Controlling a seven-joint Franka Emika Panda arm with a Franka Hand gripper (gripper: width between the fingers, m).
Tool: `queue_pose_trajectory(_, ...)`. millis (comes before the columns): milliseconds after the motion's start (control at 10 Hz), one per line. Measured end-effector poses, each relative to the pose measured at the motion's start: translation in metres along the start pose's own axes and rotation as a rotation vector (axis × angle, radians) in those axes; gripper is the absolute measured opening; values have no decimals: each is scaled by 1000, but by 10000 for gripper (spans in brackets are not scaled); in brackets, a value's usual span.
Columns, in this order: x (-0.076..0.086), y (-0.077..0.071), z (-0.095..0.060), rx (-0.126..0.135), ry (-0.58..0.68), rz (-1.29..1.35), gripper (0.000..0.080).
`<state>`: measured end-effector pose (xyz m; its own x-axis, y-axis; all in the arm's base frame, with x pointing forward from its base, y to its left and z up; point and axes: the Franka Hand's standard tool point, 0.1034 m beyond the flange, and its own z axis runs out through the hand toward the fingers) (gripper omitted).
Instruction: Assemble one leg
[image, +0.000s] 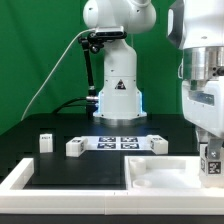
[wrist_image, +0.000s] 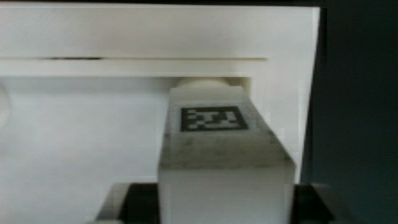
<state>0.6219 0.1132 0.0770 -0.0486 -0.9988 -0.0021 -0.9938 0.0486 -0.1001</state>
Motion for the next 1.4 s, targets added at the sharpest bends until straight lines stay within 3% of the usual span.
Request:
queue_pose_trajectory(300,-2,1,0,-5,-8,249,295)
queue_pose_trajectory(600,0,1,0,-11,-20,307,295)
queue_pose_trajectory(700,-2,1,0,-12,-26,289,374)
queue_pose_trajectory(800,-2,1,0,-10,-26,242,553)
queue_pose_trajectory(900,-3,2,0,-10,-27,235,553)
queue_pose_trajectory(1100,-2,2,1,-7,-27,49,643)
queue_pose_trajectory(1400,-4,2,1,-5,-29,-227,648)
